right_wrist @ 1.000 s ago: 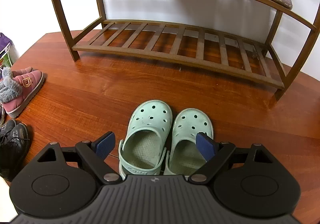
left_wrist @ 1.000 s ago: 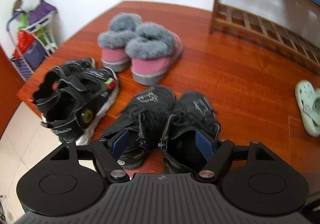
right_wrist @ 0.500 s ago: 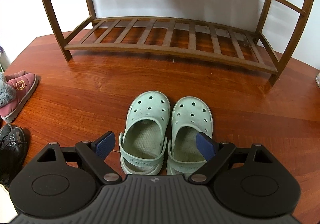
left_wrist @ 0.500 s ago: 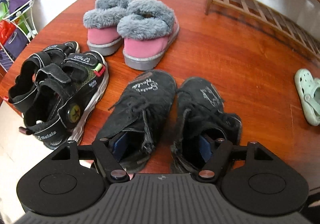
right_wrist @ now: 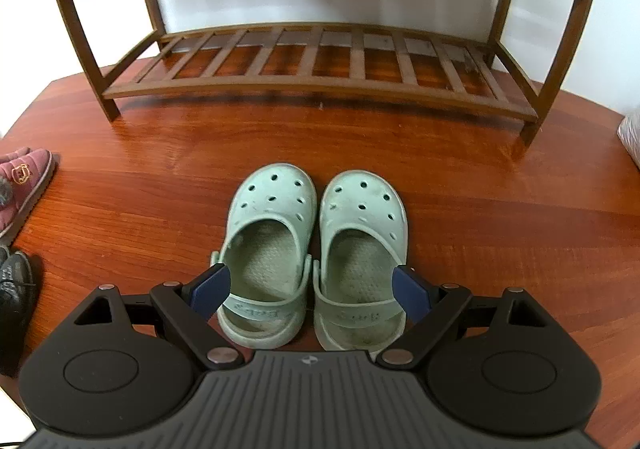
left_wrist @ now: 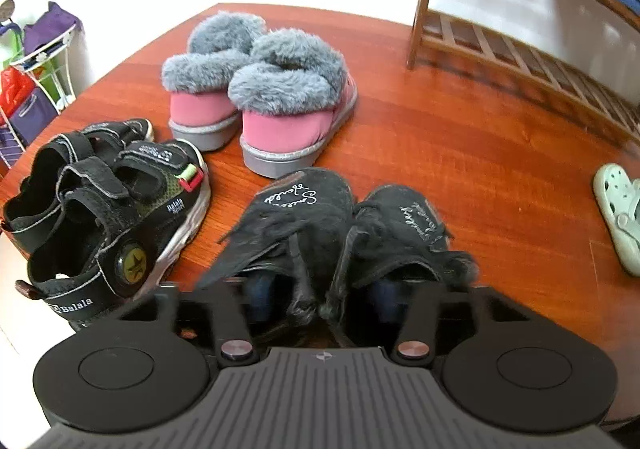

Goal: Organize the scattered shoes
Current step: 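Grasp both mint-green clogs with the right tool while the left tool grasps both black sneakers, then carry both pairs onto the bottom rack shelf and open both tools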

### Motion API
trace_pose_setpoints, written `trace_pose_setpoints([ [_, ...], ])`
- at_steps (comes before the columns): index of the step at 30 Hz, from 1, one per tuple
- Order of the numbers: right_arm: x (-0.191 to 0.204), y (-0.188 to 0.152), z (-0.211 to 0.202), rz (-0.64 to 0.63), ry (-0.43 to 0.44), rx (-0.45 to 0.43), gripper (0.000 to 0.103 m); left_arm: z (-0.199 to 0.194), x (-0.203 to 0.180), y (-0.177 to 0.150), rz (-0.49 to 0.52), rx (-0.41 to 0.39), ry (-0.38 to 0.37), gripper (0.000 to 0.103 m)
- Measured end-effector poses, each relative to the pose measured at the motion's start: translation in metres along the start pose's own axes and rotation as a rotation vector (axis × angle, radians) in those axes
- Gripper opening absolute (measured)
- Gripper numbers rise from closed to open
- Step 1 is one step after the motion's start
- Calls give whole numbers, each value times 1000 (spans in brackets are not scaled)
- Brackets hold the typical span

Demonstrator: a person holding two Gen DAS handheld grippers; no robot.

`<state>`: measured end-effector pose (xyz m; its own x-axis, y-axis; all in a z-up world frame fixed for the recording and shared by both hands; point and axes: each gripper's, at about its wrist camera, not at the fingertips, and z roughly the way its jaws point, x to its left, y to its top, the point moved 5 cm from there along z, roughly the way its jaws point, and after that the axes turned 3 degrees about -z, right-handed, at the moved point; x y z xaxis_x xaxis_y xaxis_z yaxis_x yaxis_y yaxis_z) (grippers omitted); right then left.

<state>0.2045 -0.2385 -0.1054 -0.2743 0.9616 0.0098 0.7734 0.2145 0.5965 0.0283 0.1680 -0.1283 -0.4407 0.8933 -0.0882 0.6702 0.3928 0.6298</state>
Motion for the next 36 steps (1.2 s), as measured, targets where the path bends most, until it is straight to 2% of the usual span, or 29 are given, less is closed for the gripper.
trace_pose_setpoints([
  [5, -6, -1, 13, 3, -8, -9, 92, -2, 1, 3, -63, 3, -11, 25],
  [11, -9, 2, 39, 4, 8, 3, 89, -3, -5, 1, -82, 8, -5, 24],
  [20, -7, 0, 81, 35, 31, 44, 67, -5, -8, 4, -83, 1, 4, 22],
  [22, -7, 0, 86, 29, 24, 40, 52, -8, -11, 5, -75, -7, 7, 22],
  [23, -6, 2, 87, 20, 21, 30, 39, -9, -12, 5, -75, -10, 6, 22],
  [24, -6, 3, 87, 19, 34, 24, 30, -10, -13, 5, -74, -12, 5, 22],
  [25, -6, 4, 87, 19, 39, 20, 22, -11, -14, 5, -75, -12, 3, 22],
  [26, -6, 5, 86, 15, 37, 17, 19, -11, -15, 5, -77, -11, 2, 22],
  [36, -13, 4, 62, 17, 51, -1, 17, -23, -43, 9, -84, -11, -38, 22],
])
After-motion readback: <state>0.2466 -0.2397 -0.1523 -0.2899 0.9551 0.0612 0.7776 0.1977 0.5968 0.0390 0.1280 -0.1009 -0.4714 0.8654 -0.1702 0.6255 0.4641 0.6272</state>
